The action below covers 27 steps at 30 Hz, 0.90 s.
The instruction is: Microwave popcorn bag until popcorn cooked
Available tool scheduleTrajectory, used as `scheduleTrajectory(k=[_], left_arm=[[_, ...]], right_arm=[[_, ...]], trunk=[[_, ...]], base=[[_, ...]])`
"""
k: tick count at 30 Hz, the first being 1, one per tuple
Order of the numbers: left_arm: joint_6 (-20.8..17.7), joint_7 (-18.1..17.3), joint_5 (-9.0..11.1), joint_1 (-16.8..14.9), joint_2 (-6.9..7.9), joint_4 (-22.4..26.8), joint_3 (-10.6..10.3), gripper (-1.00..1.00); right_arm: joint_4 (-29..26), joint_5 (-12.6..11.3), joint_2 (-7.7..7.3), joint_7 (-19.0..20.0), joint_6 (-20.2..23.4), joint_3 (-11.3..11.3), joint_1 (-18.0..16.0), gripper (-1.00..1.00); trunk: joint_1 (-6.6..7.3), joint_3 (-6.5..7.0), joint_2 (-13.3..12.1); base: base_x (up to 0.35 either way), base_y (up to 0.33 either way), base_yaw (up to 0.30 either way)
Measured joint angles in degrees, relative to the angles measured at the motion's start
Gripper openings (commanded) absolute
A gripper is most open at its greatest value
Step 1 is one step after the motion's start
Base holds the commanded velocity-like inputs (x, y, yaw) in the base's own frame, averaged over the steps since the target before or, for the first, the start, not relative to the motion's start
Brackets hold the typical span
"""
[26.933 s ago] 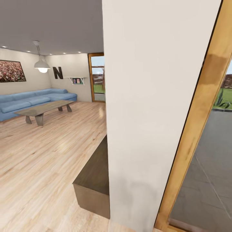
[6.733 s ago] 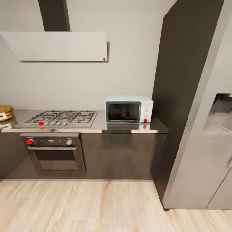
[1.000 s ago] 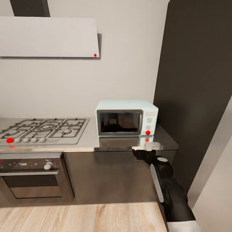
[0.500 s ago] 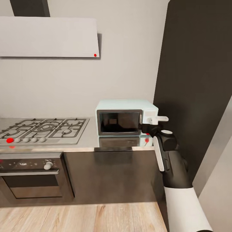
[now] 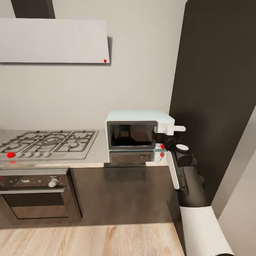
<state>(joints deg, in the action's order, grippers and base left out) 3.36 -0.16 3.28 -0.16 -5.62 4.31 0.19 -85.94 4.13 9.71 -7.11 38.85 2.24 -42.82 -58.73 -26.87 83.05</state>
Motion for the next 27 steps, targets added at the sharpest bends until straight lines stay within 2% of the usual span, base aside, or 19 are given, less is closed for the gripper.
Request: scheduleTrajectory(k=[2,6,16,21,27], left_arm=[[-0.05,0.0,0.03,0.0,0.0,0.0,0.0,1.0],[-0.08,0.0,-0.01,0.0,0.0,-0.02,0.0,1.0],[-0.09,0.0,-0.02,0.0,0.0,-0.02,-0.01,1.0],[-0.01,0.0,-0.02,0.0,0.0,-0.03,-0.04,1.0],[-0.03,-0.06,-0.02,0.0,0.0,-0.05,-0.08,1.0]], right_arm=[[2.63,-0.05,0.03,0.11,-4.81,0.96,-0.02,1.0],[6.45,0.07,-0.1,-0.16,-7.37,2.44,-0.03,1.0],[7.37,-0.34,-0.49,0.61,-7.61,2.5,-0.03,1.0],[9.44,-0.73,-2.5,3.33,-7.63,2.53,-0.03,1.0],[10.63,-0.44,-2.58,3.42,-7.73,2.6,-0.04,1.0]], trunk=[[0.0,0.0,0.0],[0.0,0.0,0.0],[0.0,0.0,0.0],[0.0,0.0,0.0],[0.01,0.0,0.0]], base=[[0.0,0.0,0.0],[0.0,0.0,0.0],[0.0,0.0,0.0],[0.0,0.0,0.0],[0.025,0.002,0.0]])
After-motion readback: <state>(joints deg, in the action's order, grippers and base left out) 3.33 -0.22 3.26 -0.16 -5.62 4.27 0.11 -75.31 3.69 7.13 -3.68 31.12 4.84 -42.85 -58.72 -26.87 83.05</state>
